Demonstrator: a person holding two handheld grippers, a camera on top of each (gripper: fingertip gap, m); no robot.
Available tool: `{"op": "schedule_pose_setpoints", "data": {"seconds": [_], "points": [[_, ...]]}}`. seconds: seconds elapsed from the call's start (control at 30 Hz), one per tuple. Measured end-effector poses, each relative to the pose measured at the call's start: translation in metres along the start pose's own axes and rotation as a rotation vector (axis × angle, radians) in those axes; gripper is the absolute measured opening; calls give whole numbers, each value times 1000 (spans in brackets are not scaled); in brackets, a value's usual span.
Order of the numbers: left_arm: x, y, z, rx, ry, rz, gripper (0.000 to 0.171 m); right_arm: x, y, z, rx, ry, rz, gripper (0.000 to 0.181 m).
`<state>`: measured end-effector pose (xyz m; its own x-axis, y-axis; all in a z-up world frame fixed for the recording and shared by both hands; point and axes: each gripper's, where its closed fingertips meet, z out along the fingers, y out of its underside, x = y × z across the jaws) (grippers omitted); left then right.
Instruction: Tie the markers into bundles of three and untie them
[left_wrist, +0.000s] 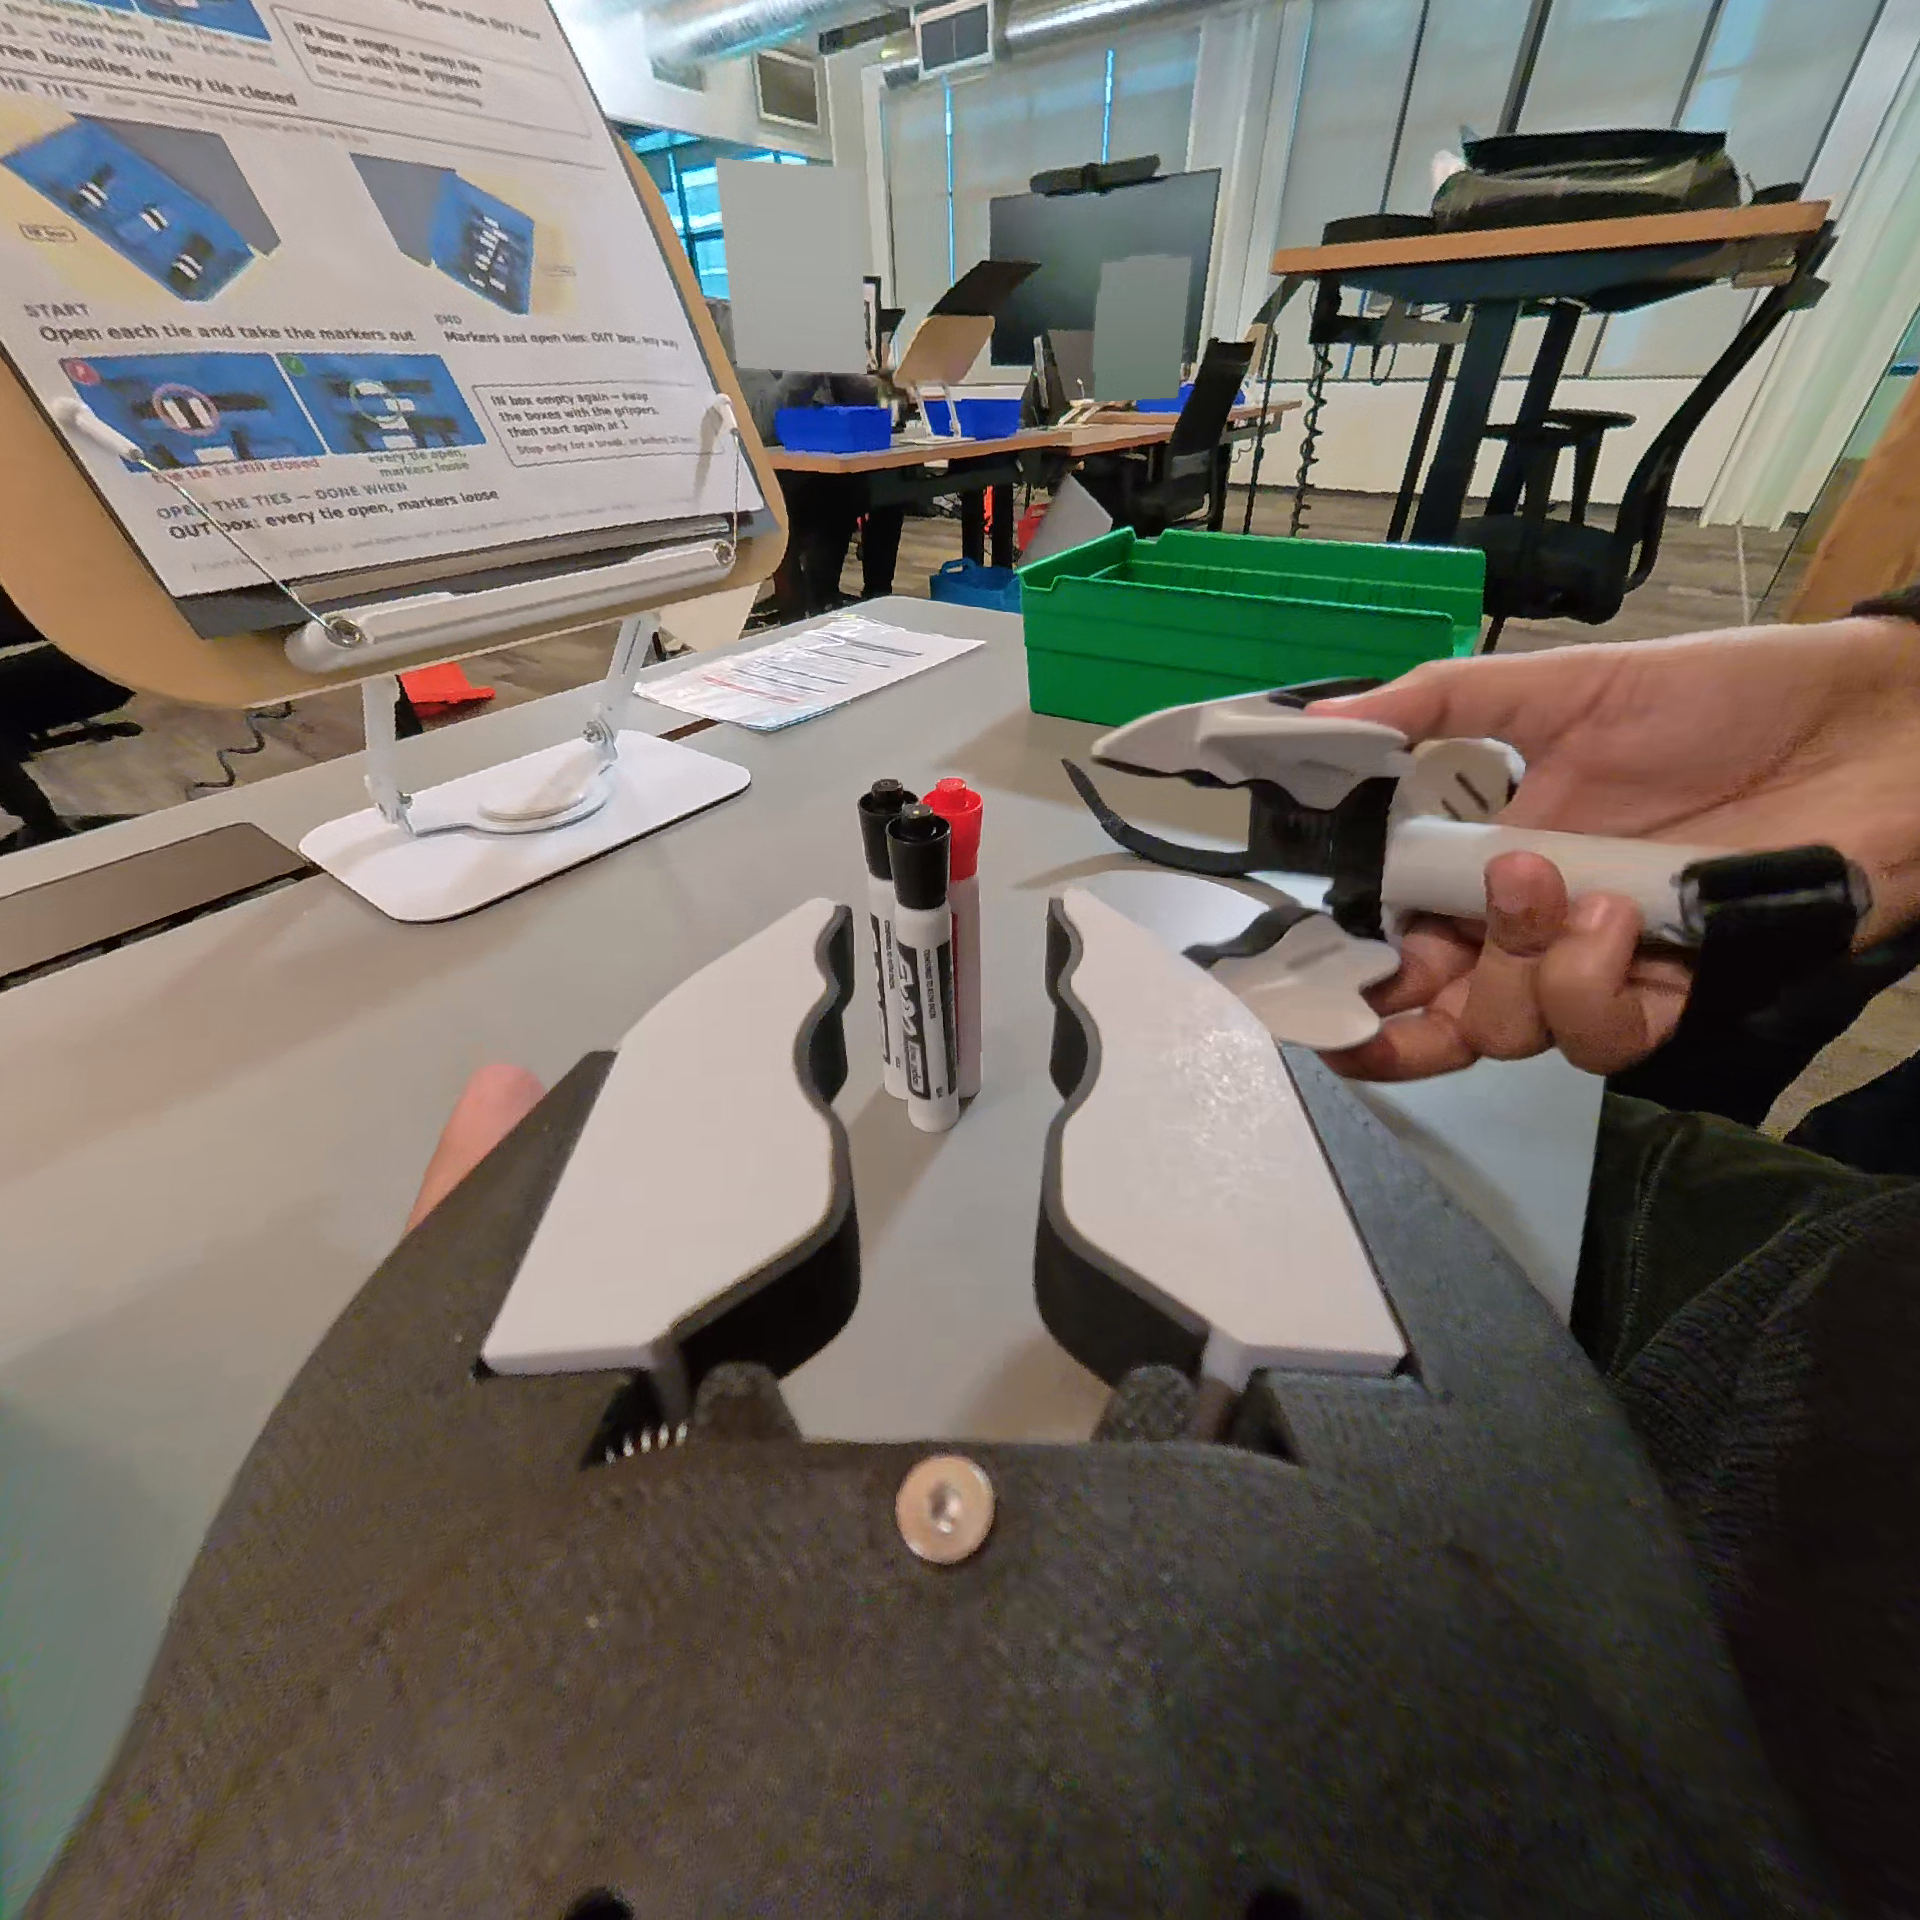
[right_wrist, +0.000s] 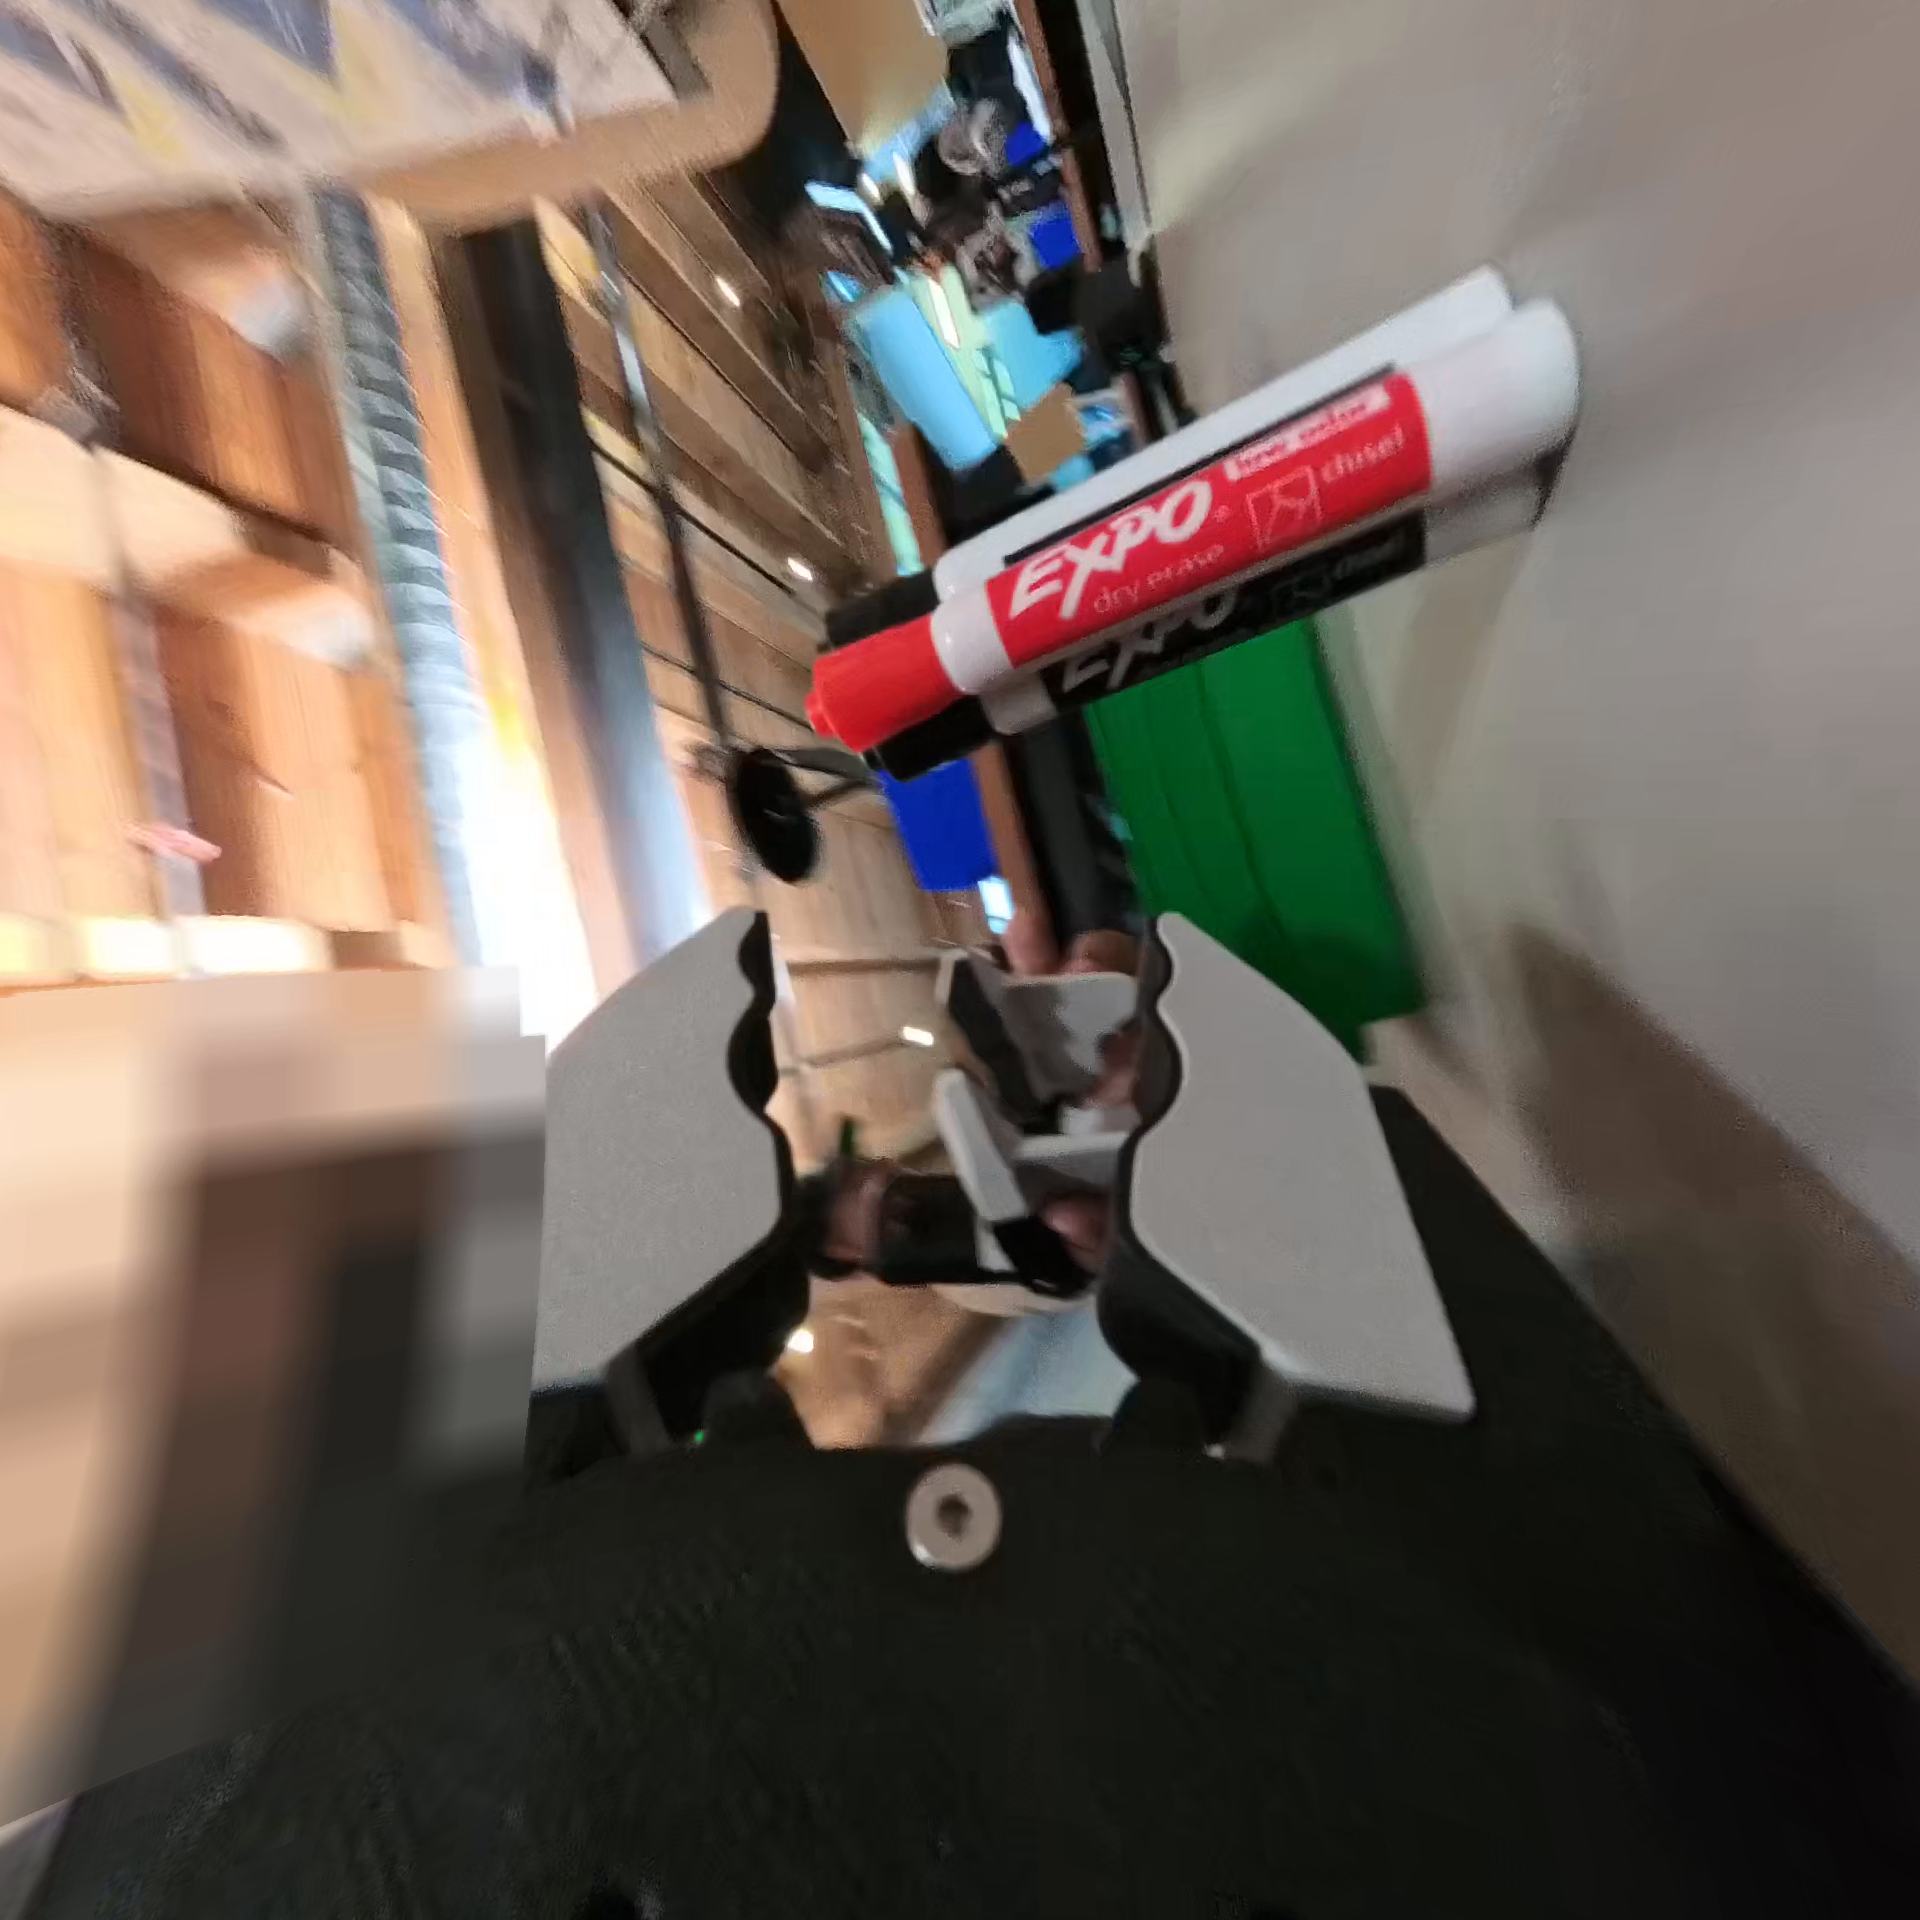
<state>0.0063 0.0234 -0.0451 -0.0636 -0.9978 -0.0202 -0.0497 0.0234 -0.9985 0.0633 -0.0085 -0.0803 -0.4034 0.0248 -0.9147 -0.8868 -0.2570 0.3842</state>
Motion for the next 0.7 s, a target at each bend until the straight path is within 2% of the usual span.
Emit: {"op": "schedule_pose_setpoints", "data": {"seconds": [0.1,0.23,0.3,0.37,0.57,0.67,0.7], "points": [[1,2,1,-9,2,3,36,3,-7,-14,-60,185,-437,59],[4,3,3,-22,5,8,36,-3,-36,-34,-106,508,-1215,60],[7,2,4,-29,0,25,36,-17,-50,-39,-103,598,-1566,50],[9,0,4,-36,-4,40,36,-22,-60,-42,-168,693,-1861,46],[13,0,3,-64,-40,74,37,-11,-81,-53,-420,923,-2470,37],[17,4,2,-84,-50,70,37,-20,-89,-53,-495,1040,-2995,35],[18,6,2,-92,-49,51,37,-26,-86,-49,-504,1027,-3203,31]]}}
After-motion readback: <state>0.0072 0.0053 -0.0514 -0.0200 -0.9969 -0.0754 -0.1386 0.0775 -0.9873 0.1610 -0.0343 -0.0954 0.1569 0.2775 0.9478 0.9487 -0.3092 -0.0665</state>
